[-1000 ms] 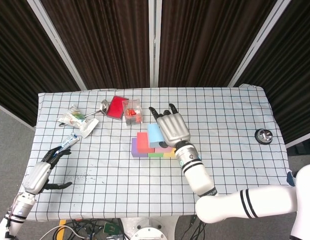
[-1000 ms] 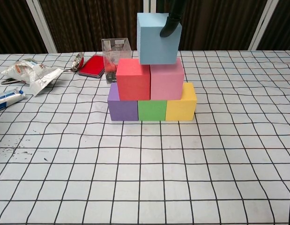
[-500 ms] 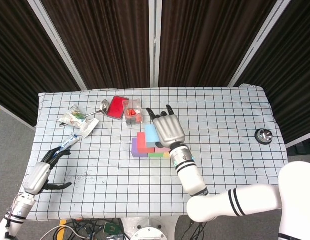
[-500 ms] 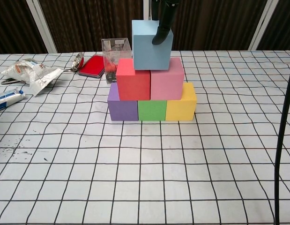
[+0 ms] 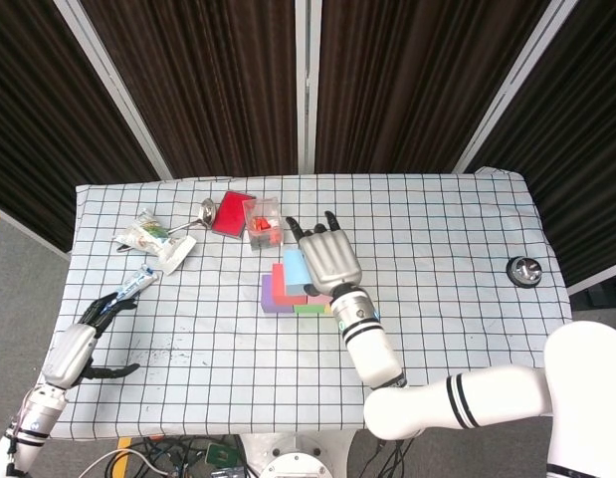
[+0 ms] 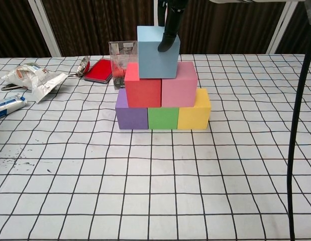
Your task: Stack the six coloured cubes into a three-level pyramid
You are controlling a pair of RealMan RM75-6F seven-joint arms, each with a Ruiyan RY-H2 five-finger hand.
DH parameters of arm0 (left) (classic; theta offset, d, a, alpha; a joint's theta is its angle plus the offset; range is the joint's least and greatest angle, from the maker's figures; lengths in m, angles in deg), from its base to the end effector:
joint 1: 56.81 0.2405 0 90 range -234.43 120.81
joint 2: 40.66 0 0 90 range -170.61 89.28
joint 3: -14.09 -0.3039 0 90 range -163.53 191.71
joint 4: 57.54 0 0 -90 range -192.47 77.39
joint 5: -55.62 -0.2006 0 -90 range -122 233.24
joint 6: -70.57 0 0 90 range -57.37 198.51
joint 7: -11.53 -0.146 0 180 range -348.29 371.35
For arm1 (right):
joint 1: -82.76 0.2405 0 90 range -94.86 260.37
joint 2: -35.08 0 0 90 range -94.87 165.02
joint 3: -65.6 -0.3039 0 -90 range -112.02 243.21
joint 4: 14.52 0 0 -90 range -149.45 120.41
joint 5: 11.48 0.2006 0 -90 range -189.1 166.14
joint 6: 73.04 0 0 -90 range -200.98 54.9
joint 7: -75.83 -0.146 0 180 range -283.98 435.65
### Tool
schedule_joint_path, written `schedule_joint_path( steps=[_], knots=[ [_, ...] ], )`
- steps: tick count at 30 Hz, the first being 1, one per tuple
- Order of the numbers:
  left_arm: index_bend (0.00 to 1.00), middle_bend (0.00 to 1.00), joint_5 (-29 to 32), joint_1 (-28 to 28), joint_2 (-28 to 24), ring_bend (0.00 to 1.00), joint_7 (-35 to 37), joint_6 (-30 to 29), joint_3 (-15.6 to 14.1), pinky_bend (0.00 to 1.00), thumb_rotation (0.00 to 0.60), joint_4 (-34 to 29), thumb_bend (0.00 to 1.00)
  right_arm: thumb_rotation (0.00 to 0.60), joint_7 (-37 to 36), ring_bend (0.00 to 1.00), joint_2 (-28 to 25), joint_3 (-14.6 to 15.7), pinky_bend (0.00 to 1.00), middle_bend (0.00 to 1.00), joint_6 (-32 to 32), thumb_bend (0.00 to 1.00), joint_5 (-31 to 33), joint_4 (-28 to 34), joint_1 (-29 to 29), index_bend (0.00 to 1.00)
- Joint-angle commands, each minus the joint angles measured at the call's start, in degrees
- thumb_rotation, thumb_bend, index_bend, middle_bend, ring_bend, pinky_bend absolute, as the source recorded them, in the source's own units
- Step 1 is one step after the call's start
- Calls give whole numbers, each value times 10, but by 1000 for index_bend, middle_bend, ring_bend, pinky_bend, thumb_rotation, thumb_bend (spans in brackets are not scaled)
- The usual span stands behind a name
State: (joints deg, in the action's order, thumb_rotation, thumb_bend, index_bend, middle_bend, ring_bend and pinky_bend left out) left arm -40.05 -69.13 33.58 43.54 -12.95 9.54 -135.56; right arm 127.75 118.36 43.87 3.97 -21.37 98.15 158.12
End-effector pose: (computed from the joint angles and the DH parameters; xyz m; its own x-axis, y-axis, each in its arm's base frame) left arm -0.3479 0.2058 0.1139 -0.0215 0.2310 0.9727 0.9750 -0.2102 0.0715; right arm 0.0252 -0.3881 0.0411 0.4854 -0.2678 0.8322 -0.8626 -0.3020 0.4059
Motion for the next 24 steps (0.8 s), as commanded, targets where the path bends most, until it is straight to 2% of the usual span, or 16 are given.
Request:
schedule_joint_path(
  steps=[1, 24],
  knots=[
    [122, 179, 2, 1, 0, 12, 6, -4, 2, 62, 600, 4, 0, 600, 4, 224, 2, -1, 0, 600, 2, 160, 0, -2, 2, 0],
    [122, 179, 1, 4, 3, 12, 20, -6, 1, 62, 600, 15, 0, 600, 19, 224, 16, -12, 0, 597, 2, 165, 11, -17, 5, 0]
  ],
)
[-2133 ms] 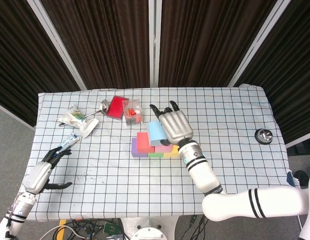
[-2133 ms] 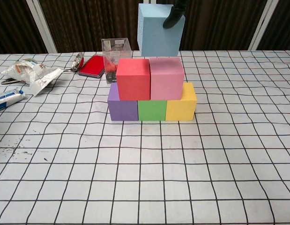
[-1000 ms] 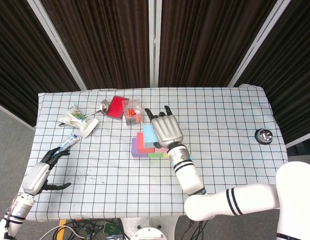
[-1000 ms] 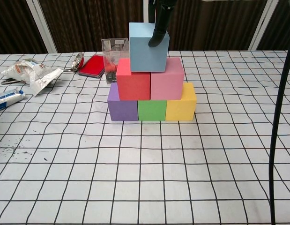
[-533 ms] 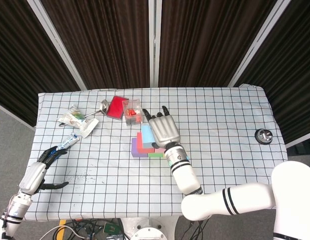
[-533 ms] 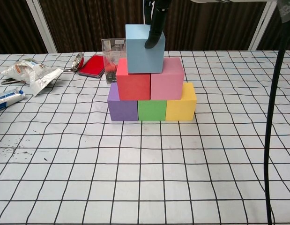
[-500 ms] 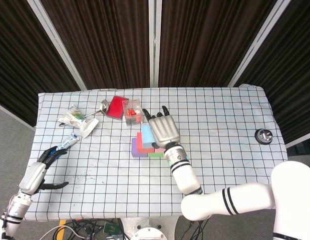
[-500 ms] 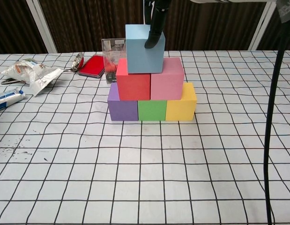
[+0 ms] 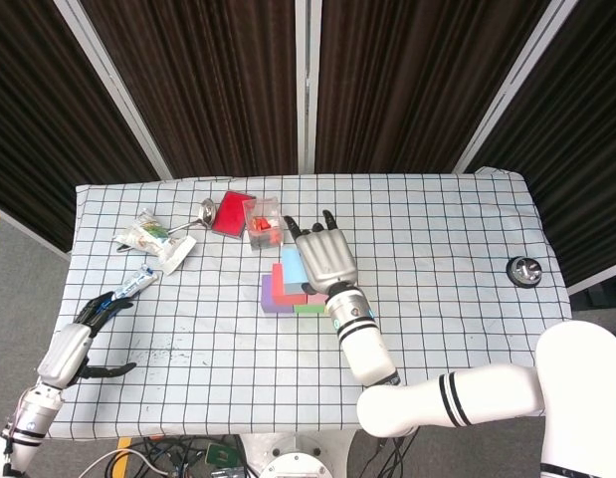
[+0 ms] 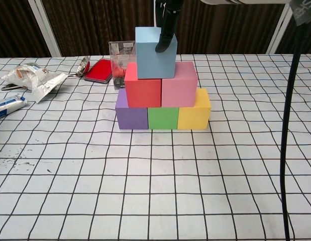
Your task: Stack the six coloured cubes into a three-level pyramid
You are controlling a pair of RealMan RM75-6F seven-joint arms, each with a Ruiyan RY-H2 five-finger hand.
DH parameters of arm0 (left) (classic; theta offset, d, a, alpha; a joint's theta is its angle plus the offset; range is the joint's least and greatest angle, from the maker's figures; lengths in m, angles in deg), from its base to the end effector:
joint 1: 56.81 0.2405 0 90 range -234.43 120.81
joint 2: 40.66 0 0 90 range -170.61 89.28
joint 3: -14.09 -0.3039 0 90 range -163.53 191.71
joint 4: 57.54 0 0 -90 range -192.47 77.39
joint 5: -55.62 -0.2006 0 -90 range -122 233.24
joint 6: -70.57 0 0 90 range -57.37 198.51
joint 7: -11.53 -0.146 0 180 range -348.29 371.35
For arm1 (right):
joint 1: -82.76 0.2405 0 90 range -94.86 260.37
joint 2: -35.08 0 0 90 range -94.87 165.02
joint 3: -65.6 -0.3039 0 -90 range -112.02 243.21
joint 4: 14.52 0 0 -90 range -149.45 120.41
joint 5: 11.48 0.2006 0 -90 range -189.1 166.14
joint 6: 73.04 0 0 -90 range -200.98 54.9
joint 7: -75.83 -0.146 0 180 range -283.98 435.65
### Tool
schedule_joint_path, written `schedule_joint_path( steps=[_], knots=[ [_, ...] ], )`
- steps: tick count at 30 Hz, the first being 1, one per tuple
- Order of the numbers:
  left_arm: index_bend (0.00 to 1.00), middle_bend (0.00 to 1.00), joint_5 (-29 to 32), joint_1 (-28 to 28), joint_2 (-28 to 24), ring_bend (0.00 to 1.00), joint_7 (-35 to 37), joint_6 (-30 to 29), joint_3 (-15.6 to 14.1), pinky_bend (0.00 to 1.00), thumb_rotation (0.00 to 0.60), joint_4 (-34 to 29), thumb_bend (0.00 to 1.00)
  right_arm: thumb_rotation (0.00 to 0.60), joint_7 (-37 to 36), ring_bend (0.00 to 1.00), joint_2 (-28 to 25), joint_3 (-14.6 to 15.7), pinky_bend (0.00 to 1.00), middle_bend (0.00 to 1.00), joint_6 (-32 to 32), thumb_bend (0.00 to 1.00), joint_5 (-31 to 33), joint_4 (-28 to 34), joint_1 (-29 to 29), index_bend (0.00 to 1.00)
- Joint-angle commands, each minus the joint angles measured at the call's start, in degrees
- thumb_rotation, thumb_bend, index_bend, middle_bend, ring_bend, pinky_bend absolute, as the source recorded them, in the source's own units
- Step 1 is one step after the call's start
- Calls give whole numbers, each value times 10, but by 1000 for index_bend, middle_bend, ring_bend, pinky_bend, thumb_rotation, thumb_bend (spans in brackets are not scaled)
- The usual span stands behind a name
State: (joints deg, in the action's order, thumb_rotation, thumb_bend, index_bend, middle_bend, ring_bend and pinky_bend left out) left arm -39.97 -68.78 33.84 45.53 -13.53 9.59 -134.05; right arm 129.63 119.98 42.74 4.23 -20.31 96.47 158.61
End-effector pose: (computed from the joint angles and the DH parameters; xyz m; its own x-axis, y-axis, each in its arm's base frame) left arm -0.3530 0.2050 0.1160 -0.0378 0.2245 0.9737 0.9755 -0.2030 0.0847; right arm 0.0295 -0.3908 0.0345 0.4947 -0.2668 0.8271 -0.8591 -0.2943 0.4188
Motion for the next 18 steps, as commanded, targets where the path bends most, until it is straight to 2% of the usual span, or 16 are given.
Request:
schedule_joint_path(
  steps=[1, 18],
  knots=[
    [122, 179, 0, 0, 0, 12, 0, 0, 0, 62, 600, 0, 0, 600, 0, 224, 0, -1, 0, 597, -1, 165, 0, 0, 0, 0],
    [122, 179, 4, 0, -2, 12, 2, 1, 2, 63, 600, -2, 0, 600, 4, 223, 5, -3, 0, 595, -3, 166, 3, -4, -1, 0]
  ],
)
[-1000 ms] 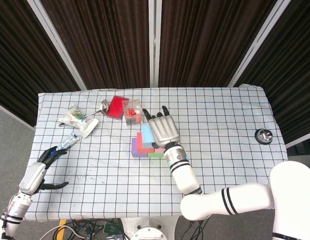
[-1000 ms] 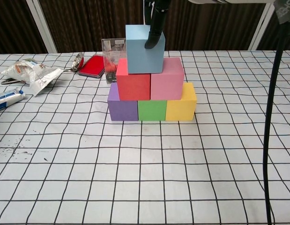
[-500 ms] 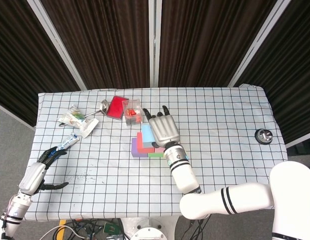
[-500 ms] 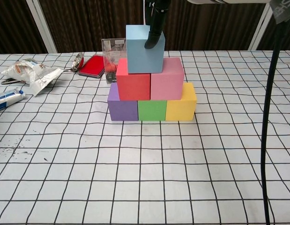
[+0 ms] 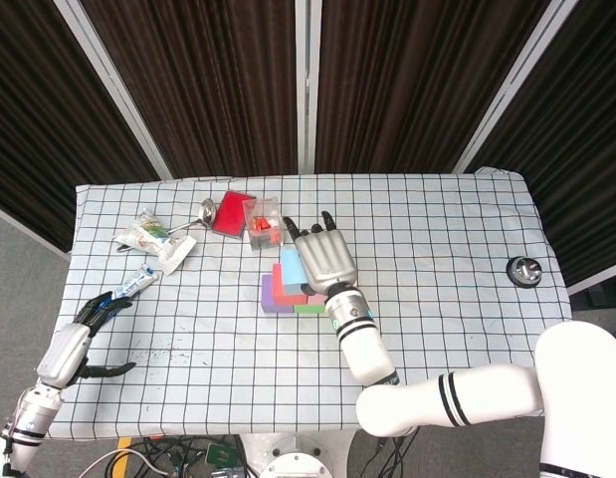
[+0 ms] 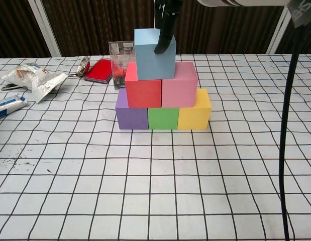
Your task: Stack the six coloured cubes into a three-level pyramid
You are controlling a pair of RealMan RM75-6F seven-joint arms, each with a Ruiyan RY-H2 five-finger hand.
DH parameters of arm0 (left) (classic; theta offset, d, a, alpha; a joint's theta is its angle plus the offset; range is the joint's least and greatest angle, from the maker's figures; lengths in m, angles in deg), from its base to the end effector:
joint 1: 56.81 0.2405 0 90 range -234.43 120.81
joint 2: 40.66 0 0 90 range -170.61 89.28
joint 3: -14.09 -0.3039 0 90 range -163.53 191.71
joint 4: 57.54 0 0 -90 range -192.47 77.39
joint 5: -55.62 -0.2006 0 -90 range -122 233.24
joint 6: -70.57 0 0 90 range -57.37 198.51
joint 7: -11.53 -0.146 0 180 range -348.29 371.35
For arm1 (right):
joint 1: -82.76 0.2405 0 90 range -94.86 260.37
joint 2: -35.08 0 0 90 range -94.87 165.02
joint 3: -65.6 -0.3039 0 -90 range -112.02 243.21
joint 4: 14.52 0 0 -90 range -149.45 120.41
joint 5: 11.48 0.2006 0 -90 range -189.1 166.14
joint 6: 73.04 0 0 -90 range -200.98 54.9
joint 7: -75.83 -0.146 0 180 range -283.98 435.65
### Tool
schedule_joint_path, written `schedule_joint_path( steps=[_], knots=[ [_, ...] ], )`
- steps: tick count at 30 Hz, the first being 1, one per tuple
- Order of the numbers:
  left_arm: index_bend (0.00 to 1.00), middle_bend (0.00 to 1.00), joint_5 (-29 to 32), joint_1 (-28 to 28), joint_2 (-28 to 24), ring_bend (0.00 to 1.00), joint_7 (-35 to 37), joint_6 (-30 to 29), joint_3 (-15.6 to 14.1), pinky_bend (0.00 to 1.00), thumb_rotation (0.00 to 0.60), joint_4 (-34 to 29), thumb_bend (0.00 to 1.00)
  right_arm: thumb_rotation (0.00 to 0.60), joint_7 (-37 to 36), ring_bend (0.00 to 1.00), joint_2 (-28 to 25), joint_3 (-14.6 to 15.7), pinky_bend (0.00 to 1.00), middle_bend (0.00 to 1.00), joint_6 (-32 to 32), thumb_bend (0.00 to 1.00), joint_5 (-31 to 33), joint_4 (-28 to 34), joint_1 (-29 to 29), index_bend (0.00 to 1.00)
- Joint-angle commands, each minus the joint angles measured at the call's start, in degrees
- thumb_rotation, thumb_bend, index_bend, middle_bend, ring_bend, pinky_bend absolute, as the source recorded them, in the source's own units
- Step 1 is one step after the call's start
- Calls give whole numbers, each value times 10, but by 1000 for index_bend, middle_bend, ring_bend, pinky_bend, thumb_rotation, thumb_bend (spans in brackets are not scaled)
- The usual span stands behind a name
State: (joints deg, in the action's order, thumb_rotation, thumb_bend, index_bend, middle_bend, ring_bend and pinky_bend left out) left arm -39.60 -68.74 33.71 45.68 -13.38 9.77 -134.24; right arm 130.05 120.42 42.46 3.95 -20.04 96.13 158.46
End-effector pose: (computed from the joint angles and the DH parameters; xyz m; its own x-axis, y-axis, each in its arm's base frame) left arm -0.3535 0.2056 0.1170 -0.0430 0.2211 0.9743 0.9767 -0.1959 0.0875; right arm 0.0292 -0.3907 0.0318 0.4952 -0.2740 0.8244 -0.8594 -0.2937 0.4186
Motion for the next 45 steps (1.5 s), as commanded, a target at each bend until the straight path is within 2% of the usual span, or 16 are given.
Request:
schedule_joint_path(
  steps=[1, 9, 17, 26, 38, 41, 45],
  knots=[
    [122, 179, 1, 0, -1, 12, 1, 0, 1, 63, 600, 0, 0, 600, 0, 223, 1, -1, 0, 595, 0, 167, 0, -1, 0, 0],
    [122, 179, 2, 0, 0, 12, 2, 2, 1, 62, 600, 1, 0, 600, -1, 223, 5, -2, 0, 580, -8, 162, 4, -6, 0, 0],
    [122, 179, 3, 1, -1, 12, 8, 2, 1, 62, 600, 4, 0, 600, -4, 215, 5, -2, 0, 475, -14, 139, 2, -10, -2, 0],
    [122, 179, 1, 0, -1, 12, 7, 1, 1, 62, 600, 4, 0, 600, -14, 134, -5, -3, 0, 305, -22, 102, -6, 0, -8, 0],
    [122, 179, 0, -1, -2, 12, 5, 4, 0, 62, 600, 2, 0, 600, -53, 89, -44, -8, 0, 222, -25, 84, -36, 45, -37, 0],
    [123, 179, 0, -1, -3, 12, 6, 5, -1, 62, 600, 1, 0, 600, -101, 25, -77, -5, 0, 169, -66, 47, -72, 67, -71, 0],
    [123, 179, -2, -2, -2, 12, 4, 8, -2, 62, 600, -1, 0, 600, -206, 0, -130, -1, 0, 116, -162, 3, -156, 62, -133, 0]
  ],
)
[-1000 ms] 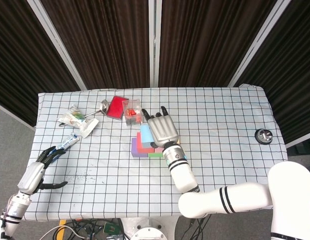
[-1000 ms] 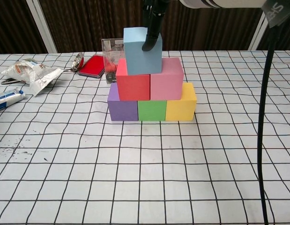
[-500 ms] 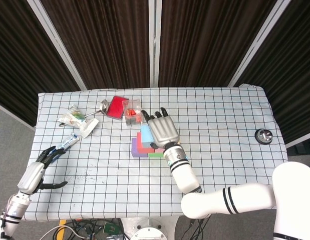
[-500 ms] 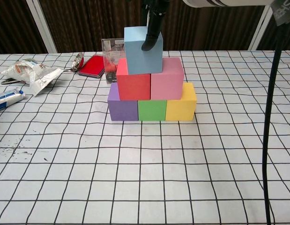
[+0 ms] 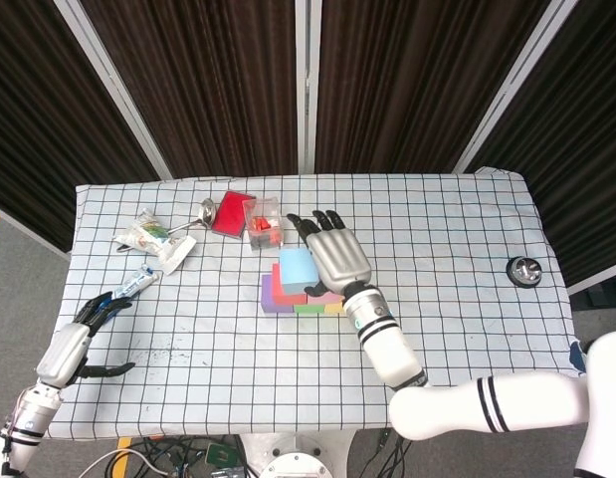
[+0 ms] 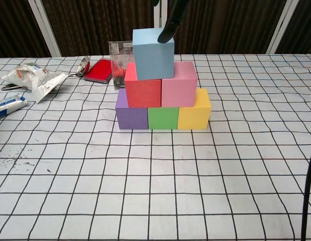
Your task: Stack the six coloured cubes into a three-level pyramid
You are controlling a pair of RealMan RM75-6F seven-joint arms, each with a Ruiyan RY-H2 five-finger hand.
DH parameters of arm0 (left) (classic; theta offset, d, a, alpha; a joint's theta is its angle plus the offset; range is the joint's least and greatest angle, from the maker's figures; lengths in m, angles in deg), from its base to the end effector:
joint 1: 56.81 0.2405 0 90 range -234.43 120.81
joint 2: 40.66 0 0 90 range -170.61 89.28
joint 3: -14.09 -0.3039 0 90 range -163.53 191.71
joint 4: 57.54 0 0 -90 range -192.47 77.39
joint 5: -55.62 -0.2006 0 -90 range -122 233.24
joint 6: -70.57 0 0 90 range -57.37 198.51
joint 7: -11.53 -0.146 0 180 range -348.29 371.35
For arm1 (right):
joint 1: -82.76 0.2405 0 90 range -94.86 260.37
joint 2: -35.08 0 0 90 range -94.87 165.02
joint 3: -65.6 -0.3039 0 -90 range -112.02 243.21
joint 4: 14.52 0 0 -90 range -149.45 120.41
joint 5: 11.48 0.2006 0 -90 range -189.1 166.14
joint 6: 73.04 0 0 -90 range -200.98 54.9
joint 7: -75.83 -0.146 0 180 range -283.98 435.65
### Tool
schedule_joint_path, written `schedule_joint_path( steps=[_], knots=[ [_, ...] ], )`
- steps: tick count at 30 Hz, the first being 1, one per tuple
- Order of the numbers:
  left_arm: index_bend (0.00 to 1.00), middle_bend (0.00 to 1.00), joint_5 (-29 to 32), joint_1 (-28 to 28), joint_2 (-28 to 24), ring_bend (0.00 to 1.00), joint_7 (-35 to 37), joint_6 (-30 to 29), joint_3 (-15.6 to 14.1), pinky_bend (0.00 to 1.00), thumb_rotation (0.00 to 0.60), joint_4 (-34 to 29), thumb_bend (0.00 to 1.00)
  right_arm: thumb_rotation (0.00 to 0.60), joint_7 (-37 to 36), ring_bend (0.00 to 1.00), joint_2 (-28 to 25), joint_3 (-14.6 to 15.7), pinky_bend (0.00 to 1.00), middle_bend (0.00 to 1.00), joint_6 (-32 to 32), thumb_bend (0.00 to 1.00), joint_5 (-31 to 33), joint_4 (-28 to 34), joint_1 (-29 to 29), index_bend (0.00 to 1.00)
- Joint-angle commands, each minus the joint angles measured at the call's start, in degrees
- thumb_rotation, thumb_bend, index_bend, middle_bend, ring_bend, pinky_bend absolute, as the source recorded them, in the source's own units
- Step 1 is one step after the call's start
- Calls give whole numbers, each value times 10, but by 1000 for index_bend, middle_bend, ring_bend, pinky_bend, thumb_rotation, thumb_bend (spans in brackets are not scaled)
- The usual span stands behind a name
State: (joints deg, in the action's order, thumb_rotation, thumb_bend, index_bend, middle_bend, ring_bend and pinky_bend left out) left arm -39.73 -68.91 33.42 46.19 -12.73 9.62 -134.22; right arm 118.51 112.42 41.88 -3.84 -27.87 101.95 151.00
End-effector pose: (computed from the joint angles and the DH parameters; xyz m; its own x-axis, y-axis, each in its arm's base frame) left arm -0.3543 0.2060 0.1172 -0.0430 0.2343 0.9712 0.9774 -0.1917 0.0895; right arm 0.0075 -0.3849 0.0693 0.3331 -0.3145 0.8889 -0.9182 -0.3227 0.2300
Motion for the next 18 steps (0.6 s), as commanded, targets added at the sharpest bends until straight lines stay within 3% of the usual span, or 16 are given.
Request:
schedule_joint_path(
  steps=[1, 6, 9, 18],
  knots=[
    [123, 179, -1, -1, 1, 12, -3, 3, -1, 63, 600, -1, 0, 600, -111, 0, -59, 8, 0, 108, -102, 0, -99, -4, -70, 0],
    [123, 179, -3, -6, 3, 12, -13, 9, -1, 62, 600, -6, 0, 600, -215, 0, -81, 24, 0, 99, -195, 0, -221, -52, -117, 0],
    [123, 179, -4, -7, 4, 12, -18, 12, -2, 62, 600, -10, 0, 600, -251, 0, -80, 33, 0, 100, -225, 0, -260, -81, -125, 0],
    [123, 179, -2, -7, 2, 12, -23, 14, -3, 62, 600, -12, 0, 600, -312, 0, -58, 48, 0, 159, -263, 0, -298, -147, -121, 0]
  ],
)
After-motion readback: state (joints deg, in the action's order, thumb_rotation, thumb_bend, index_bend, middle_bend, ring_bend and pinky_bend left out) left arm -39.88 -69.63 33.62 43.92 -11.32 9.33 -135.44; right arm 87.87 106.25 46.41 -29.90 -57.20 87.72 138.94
